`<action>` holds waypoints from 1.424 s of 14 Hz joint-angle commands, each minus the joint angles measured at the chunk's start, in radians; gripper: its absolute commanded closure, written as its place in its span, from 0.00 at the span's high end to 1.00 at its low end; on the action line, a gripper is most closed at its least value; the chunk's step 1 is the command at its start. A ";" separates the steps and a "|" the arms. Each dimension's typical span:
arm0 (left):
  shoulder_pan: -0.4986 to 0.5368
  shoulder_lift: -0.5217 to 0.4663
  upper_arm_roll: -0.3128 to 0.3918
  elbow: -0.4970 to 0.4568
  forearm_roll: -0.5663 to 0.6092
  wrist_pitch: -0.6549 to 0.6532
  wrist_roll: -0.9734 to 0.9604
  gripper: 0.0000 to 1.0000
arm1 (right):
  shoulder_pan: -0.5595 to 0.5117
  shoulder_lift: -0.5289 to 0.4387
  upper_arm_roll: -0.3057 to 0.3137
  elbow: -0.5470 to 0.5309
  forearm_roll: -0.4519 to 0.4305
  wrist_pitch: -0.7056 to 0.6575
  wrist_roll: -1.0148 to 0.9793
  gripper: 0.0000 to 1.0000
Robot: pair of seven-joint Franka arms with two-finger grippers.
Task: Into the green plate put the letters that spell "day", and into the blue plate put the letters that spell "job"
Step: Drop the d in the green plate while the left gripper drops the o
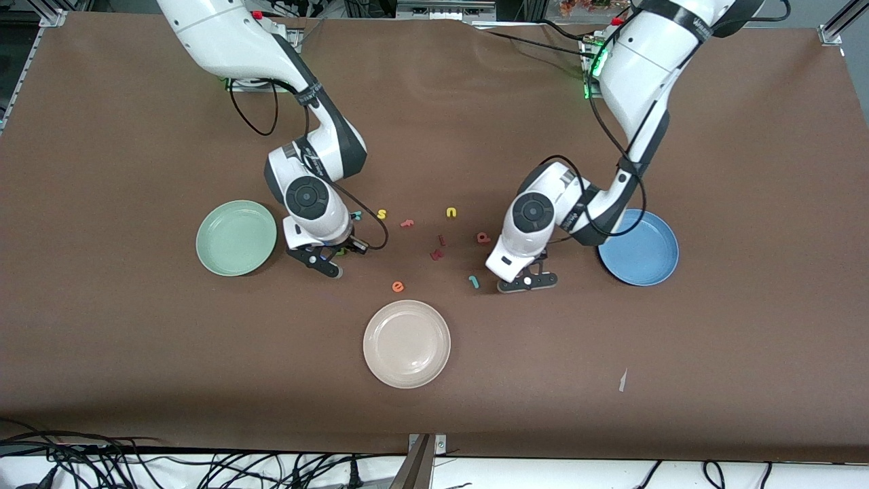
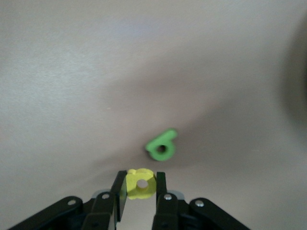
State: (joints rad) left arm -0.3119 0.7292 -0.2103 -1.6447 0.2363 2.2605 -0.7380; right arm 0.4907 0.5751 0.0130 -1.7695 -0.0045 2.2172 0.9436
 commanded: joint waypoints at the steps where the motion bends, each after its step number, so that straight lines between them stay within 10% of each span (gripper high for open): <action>1: 0.120 -0.097 -0.029 -0.020 -0.037 -0.114 0.213 0.01 | -0.004 -0.108 -0.047 -0.039 0.006 -0.149 -0.174 0.21; 8: 0.362 -0.273 -0.032 -0.237 -0.046 -0.108 0.635 0.02 | -0.004 -0.283 -0.270 -0.305 0.006 -0.079 -0.668 0.22; 12: 0.454 -0.335 -0.032 -0.446 -0.034 0.117 0.726 0.11 | -0.004 -0.320 -0.343 -0.540 0.008 0.165 -0.799 0.24; 14: 0.461 -0.338 -0.031 -0.446 -0.034 0.116 0.730 0.99 | -0.004 -0.311 -0.354 -0.554 0.008 0.190 -0.810 0.30; 15: 0.461 -0.341 -0.031 -0.435 -0.037 0.104 0.718 1.00 | -0.006 -0.301 -0.355 -0.558 0.008 0.200 -0.810 0.30; 16: 0.464 -0.343 -0.032 -0.402 -0.051 0.065 0.714 1.00 | -0.006 -0.298 -0.355 -0.576 0.008 0.226 -0.810 0.35; 18: 0.447 -0.338 -0.038 -0.327 -0.130 -0.042 0.677 1.00 | -0.006 -0.288 -0.355 -0.591 0.009 0.257 -0.793 1.00; 20: 0.445 -0.335 -0.090 -0.314 -0.211 -0.058 0.576 1.00 | -0.006 -0.299 -0.355 -0.584 0.011 0.246 -0.780 1.00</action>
State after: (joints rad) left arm 0.1406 0.4055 -0.2602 -1.9759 0.0866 2.2416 -0.0768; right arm 0.4801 0.3091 -0.3375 -2.3323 -0.0036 2.4537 0.1561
